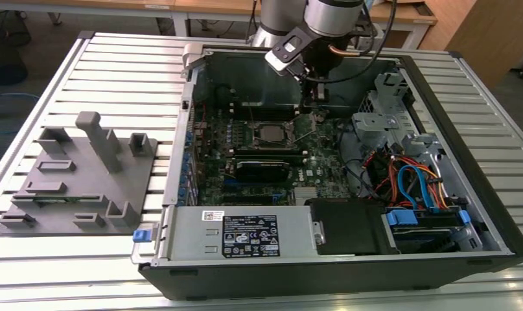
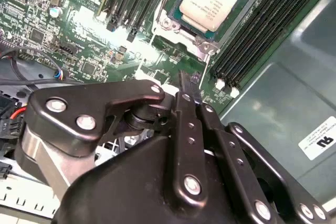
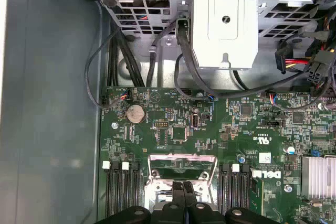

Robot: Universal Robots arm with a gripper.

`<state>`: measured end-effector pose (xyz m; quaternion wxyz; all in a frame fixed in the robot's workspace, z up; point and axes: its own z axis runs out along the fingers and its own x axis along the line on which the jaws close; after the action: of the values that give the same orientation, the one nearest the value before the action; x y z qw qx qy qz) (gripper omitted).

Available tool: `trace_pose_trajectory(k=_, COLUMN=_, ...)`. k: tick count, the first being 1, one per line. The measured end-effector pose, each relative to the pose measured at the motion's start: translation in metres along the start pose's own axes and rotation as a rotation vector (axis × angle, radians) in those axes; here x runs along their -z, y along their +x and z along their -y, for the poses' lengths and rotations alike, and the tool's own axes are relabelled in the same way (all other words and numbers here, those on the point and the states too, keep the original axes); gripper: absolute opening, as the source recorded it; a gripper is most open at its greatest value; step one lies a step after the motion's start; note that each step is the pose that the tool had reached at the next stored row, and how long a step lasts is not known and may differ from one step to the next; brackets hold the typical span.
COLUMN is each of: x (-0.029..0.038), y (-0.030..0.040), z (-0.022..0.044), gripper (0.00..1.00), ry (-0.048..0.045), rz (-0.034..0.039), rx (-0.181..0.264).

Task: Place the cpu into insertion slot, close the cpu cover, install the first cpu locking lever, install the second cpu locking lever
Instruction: 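Close the cpu cover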

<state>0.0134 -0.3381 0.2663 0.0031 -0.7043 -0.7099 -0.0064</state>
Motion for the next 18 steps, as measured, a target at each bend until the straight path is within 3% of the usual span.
trace_pose_trajectory(k=14, x=0.0029, y=0.0000, z=0.0000, gripper=0.10, ry=0.0000, rz=-0.0002, rx=0.000)
trace_pose_trajectory(k=18, x=0.0030, y=0.0000, z=-0.0027, gripper=0.10, ry=0.0001, rz=0.0001, rx=0.000)
